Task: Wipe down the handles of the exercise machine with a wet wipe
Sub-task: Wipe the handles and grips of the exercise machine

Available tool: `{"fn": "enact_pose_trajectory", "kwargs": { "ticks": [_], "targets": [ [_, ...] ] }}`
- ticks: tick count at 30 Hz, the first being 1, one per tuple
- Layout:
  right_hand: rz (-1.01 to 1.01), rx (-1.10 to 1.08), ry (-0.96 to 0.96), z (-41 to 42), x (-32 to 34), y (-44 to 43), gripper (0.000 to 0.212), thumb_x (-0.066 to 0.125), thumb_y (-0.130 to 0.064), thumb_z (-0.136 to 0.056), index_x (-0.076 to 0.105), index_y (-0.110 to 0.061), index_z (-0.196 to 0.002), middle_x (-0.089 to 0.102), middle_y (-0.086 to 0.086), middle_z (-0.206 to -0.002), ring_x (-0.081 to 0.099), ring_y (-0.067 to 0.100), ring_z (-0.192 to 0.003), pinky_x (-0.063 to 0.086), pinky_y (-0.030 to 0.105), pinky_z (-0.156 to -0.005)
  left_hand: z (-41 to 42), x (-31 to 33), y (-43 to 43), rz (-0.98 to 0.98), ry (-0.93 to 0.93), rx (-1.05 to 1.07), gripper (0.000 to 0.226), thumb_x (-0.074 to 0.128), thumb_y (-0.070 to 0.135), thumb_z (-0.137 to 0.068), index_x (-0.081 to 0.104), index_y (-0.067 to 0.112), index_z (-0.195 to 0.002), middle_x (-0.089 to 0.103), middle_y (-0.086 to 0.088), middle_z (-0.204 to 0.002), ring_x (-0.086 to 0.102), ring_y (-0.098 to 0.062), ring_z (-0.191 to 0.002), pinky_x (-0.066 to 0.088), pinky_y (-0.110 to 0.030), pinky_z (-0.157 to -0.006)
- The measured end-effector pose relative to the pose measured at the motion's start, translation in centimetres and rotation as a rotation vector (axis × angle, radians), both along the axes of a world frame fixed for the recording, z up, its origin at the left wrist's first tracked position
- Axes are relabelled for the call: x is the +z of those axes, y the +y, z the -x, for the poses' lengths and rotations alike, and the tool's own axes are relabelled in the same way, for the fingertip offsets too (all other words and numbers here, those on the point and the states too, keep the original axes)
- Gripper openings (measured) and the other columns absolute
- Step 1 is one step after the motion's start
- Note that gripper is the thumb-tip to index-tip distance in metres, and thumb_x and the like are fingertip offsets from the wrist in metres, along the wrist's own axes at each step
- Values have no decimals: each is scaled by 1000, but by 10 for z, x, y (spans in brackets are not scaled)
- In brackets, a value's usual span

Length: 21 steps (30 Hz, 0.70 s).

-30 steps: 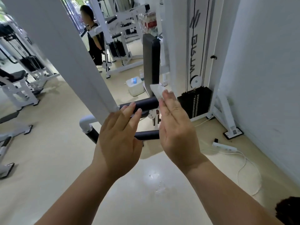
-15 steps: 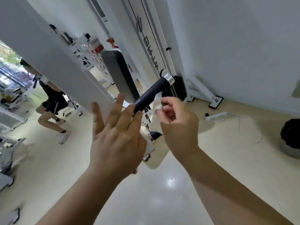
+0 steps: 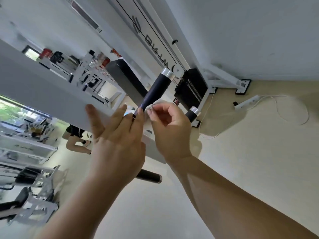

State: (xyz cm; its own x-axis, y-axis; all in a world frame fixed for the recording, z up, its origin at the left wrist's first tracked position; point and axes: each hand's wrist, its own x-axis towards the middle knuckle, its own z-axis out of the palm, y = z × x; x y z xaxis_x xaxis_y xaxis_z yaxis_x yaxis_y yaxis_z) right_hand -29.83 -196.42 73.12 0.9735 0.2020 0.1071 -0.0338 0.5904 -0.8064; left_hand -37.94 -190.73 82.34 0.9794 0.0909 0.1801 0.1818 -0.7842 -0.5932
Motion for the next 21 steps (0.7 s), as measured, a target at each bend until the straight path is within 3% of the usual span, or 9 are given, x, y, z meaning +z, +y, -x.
{"fn": "enact_pose_trajectory", "kwargs": {
  "ticks": [2, 4, 8, 15, 21],
  "targets": [
    [18, 27, -51, 4, -8, 7, 6, 72, -14, -94, 69, -19, -94, 72, -3, -92, 69, 13, -84, 56, 21, -77, 2, -3, 9, 51, -33, -41, 55, 47, 6, -83, 59, 4, -137, 69, -13, -125, 49, -31, -138, 36, -73, -106],
    [33, 63, -71, 8, -13, 10, 4, 71, -17, -95, 68, -20, -95, 71, -3, -92, 68, 13, -82, 55, 22, -75, 4, -7, 14, 80, -71, -73, 53, 46, 4, -84, 61, 3, -135, 69, -12, -124, 50, -31, -136, 40, -73, -101],
    [3, 49, -51, 2, -10, 8, 11, 69, -13, -95, 66, -23, -90, 69, -8, -85, 66, 8, -79, 53, 21, -75, 8, -15, 20, 78, -137, -153, 50, 42, 6, -88, 62, 3, -134, 69, -13, -121, 55, -32, -129, 43, -71, -100],
    [-75, -267, 35, -34, 7, 11, 2, 66, -12, -98, 65, -10, -98, 66, -6, -86, 63, 0, -79, 51, 16, -75, 3, -17, 23, 82, -129, -182, 51, 38, 9, -89, 62, 2, -133, 68, -14, -109, 55, -35, -119, 47, -69, -95],
    [-85, -210, 149, 17, 1, 36, 13, 72, -14, -94, 68, -26, -91, 68, 2, -101, 67, 6, -90, 51, 12, -76, 7, -15, 29, 48, -88, -152, 52, 50, 4, -82, 62, 2, -132, 67, -14, -107, 54, -36, -119, 47, -71, -94]
  ]
}}
